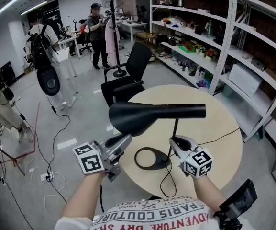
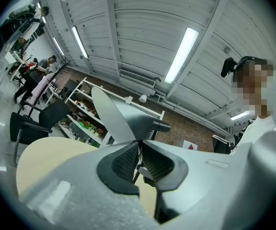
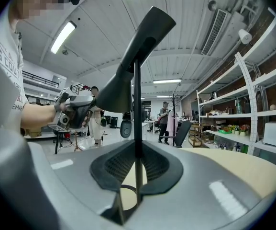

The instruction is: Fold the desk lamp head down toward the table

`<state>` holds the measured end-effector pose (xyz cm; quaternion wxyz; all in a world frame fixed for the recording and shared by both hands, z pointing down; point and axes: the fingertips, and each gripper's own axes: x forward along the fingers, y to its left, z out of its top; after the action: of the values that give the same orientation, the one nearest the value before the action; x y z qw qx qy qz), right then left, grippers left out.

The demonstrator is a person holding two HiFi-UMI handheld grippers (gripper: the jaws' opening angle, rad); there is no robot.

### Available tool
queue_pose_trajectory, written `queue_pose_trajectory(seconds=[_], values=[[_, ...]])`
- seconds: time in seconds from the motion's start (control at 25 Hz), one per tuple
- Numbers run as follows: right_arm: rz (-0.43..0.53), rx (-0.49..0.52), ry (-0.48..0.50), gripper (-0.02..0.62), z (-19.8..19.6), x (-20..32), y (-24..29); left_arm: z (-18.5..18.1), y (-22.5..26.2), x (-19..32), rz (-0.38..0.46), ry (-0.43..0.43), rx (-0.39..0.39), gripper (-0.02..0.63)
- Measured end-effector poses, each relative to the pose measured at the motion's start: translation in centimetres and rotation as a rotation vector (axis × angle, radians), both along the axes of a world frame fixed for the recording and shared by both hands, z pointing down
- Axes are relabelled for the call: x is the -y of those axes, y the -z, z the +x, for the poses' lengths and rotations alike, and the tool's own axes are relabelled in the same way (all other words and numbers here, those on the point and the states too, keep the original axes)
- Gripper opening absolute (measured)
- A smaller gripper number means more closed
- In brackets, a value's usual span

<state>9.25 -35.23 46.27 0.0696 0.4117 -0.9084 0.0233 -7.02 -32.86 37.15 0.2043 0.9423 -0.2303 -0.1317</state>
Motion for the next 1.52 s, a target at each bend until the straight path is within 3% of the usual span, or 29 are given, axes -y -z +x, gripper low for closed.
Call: queue_pose_trajectory(seconds=[1.0,1.52], values=[[0.008,0.016,-0.02,0.044,0.0,-0.1,-0.1,2.7,-4.2,-1.0,-0.109,-0.052,-0.118,0.026],[0.008,0.028,-0.023,0.044,0.0,-0.2,-0.2,4.3,-5.9,-1.6,-0.153,-0.067,-0.135,0.028]])
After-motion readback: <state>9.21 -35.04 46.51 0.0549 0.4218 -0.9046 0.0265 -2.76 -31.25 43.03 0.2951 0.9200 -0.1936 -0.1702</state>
